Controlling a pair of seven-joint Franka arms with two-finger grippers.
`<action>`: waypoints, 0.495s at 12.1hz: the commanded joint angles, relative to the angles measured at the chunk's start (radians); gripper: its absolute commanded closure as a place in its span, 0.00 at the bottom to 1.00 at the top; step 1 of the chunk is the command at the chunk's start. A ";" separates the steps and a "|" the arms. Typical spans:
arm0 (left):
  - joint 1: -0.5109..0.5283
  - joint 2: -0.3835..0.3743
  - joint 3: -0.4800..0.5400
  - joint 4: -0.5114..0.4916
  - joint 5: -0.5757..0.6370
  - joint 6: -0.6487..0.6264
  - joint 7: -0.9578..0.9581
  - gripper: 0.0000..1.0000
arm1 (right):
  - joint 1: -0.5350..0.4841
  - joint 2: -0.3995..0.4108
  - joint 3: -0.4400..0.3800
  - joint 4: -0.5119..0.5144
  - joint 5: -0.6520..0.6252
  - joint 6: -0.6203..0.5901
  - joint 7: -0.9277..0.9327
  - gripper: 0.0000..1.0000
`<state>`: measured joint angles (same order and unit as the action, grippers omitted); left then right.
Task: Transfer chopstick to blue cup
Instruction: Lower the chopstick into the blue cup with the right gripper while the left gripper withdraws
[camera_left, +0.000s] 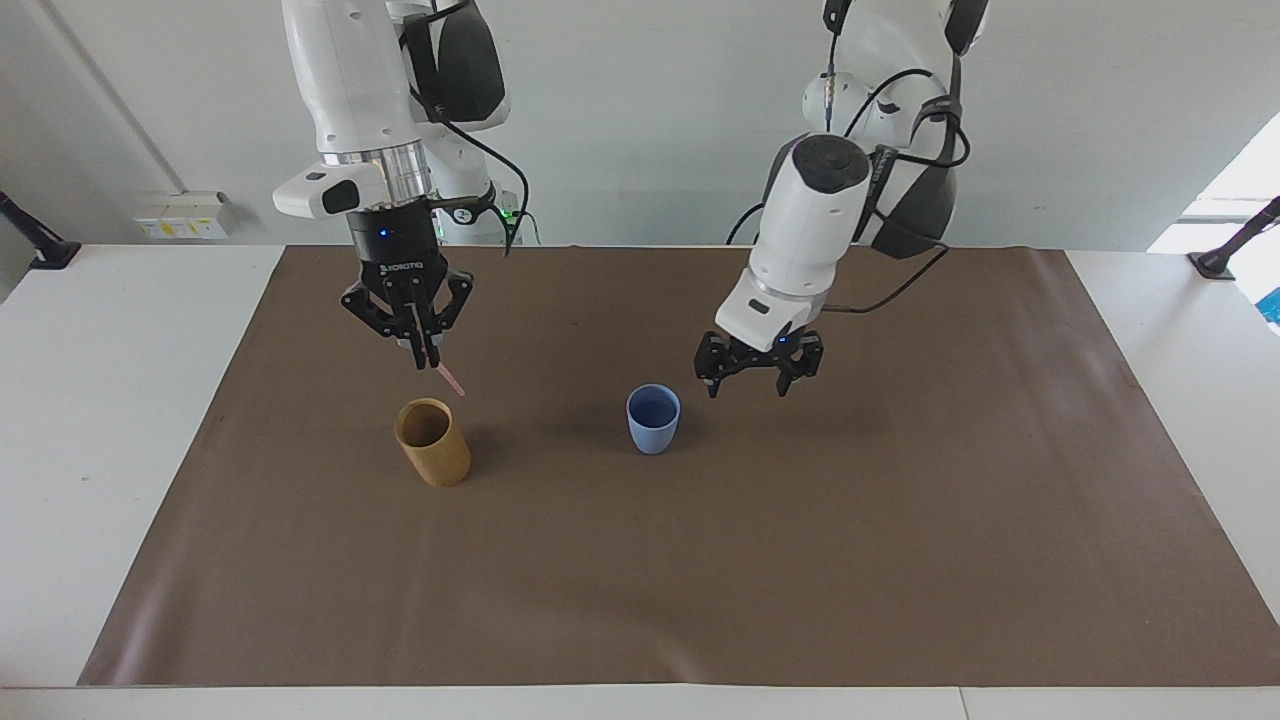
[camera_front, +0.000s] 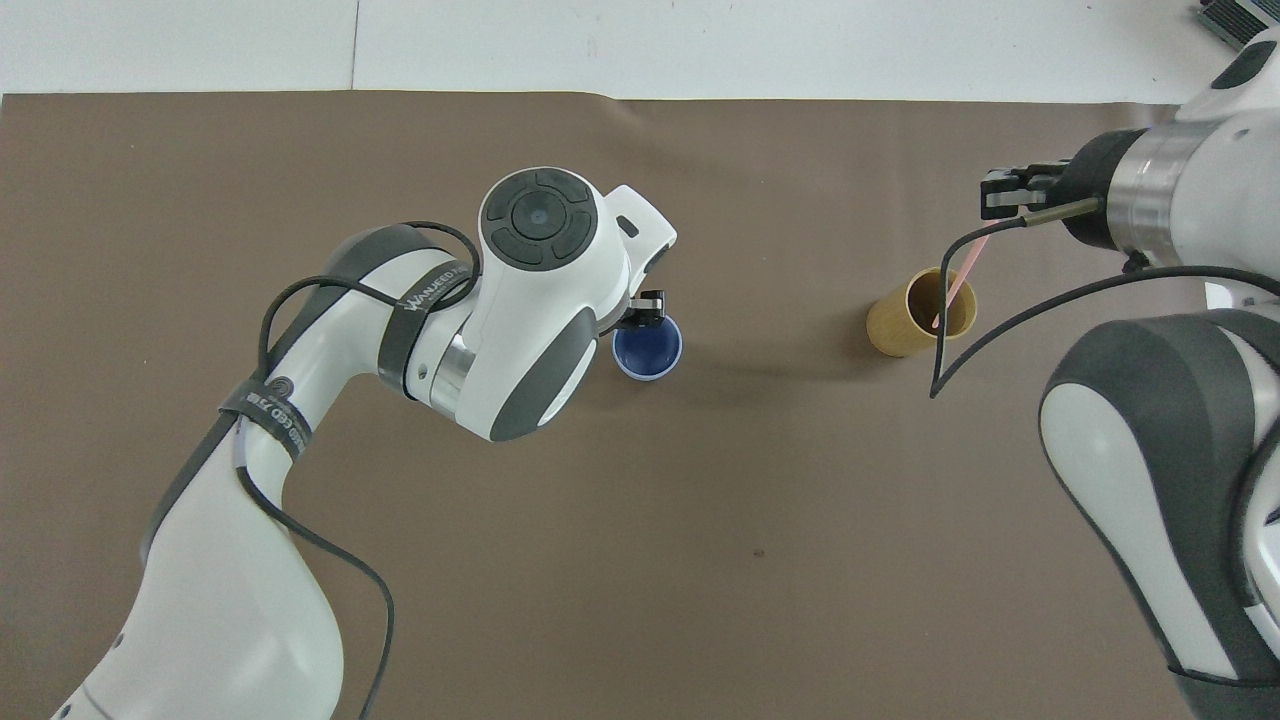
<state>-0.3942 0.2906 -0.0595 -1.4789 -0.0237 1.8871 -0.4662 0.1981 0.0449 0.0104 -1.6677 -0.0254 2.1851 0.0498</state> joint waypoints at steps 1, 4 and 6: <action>0.142 -0.131 -0.008 -0.125 -0.002 -0.061 0.188 0.00 | 0.035 -0.003 0.011 0.009 0.005 0.008 0.027 1.00; 0.282 -0.179 -0.008 -0.162 -0.002 -0.146 0.432 0.00 | 0.124 0.026 0.011 0.022 0.002 0.056 0.114 1.00; 0.369 -0.214 -0.008 -0.161 -0.004 -0.178 0.562 0.00 | 0.182 0.050 0.011 0.023 0.001 0.117 0.123 1.00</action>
<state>-0.0866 0.1326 -0.0556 -1.6042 -0.0243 1.7370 0.0026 0.3504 0.0653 0.0213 -1.6605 -0.0241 2.2589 0.1507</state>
